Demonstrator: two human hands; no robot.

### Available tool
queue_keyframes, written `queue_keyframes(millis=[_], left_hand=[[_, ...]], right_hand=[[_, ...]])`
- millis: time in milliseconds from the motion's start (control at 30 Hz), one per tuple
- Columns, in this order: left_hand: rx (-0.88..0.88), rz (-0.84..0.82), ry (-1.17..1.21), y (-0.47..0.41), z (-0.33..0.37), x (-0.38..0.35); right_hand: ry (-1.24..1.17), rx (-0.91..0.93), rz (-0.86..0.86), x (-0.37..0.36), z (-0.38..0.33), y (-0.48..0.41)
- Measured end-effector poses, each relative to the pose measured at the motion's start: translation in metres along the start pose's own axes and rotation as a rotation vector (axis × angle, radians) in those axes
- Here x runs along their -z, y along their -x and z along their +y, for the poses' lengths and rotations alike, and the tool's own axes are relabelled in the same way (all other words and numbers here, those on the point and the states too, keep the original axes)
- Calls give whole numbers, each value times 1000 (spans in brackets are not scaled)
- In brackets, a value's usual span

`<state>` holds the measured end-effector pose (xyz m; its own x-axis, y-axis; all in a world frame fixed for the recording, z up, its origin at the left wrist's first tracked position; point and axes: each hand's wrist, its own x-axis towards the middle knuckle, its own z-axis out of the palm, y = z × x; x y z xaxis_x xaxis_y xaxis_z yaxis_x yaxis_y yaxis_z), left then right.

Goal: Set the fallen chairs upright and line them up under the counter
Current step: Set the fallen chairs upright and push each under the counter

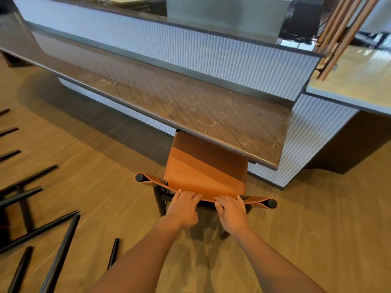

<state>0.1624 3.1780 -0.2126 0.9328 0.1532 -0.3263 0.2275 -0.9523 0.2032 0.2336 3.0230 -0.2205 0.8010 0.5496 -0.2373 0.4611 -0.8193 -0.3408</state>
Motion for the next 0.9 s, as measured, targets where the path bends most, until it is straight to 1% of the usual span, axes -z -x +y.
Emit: queue_keyframes(millis=[267, 533, 900], left_hand=[[13, -31, -8, -31, 2, 21], [40, -21, 40, -56, 1, 30], [56, 8, 38, -81, 1, 38]], right_hand=[[-30, 30, 4, 12, 11, -39], [-45, 50, -47, 23, 16, -63], [-50, 59, -84, 42, 17, -82]])
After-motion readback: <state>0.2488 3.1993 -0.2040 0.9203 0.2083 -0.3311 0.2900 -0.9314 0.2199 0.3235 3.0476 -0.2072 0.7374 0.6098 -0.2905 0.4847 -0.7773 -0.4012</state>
